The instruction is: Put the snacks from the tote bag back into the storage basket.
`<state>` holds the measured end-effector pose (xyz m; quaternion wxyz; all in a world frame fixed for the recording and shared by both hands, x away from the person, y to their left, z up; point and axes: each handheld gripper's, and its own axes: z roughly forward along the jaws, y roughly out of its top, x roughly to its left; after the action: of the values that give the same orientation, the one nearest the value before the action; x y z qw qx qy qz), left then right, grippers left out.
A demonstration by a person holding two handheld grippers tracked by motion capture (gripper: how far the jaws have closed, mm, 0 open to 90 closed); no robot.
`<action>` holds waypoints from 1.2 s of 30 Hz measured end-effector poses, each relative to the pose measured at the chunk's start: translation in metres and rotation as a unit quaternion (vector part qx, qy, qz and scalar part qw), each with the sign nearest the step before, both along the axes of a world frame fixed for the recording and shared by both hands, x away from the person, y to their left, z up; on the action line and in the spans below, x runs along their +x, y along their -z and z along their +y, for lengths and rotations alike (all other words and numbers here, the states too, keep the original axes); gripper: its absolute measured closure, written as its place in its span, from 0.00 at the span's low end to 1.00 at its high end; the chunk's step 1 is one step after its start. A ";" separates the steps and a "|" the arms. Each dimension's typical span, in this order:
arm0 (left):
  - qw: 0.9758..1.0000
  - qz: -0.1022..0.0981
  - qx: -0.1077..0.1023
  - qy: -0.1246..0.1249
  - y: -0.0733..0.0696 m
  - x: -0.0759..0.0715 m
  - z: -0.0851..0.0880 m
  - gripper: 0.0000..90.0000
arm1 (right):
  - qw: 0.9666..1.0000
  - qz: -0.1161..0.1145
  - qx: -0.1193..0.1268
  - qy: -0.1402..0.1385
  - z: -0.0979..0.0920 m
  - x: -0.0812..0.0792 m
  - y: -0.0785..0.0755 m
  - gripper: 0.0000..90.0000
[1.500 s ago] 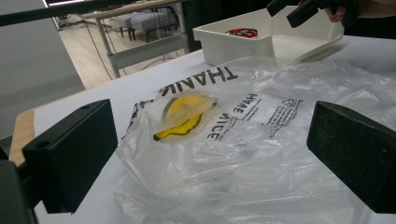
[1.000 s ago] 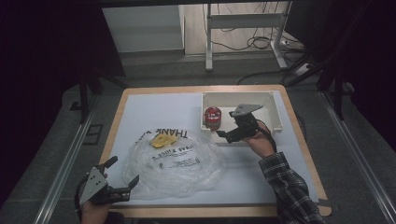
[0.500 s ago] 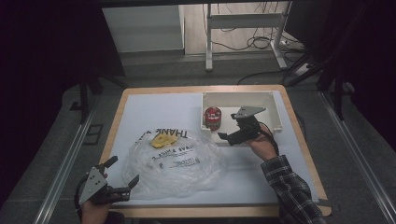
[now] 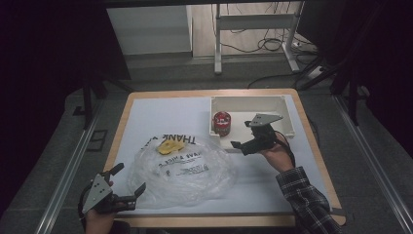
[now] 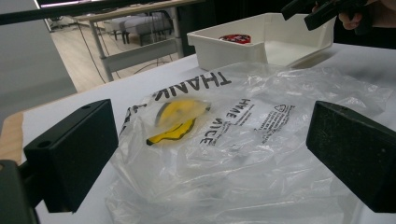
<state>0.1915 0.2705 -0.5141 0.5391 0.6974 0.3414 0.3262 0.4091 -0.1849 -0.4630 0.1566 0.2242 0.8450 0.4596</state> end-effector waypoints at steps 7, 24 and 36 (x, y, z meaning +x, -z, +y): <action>1.000 0.000 0.000 0.001 0.000 0.000 0.000 0.03 | 1.000 -0.005 0.009 0.001 -0.005 -0.009 -0.002 0.03; 1.000 0.001 -0.009 0.000 0.000 0.000 0.002 0.02 | 0.998 -0.017 0.048 0.019 -0.022 -0.024 0.000 0.01; 1.000 0.001 -0.012 -0.001 0.000 0.000 0.003 0.02 | 0.998 -0.013 0.060 0.022 -0.025 -0.034 0.004 0.00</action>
<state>0.1912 0.2731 -0.5139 0.5465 0.6910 0.3465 0.3220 0.3754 -0.2102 -0.4671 0.1639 0.2461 0.8088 0.5084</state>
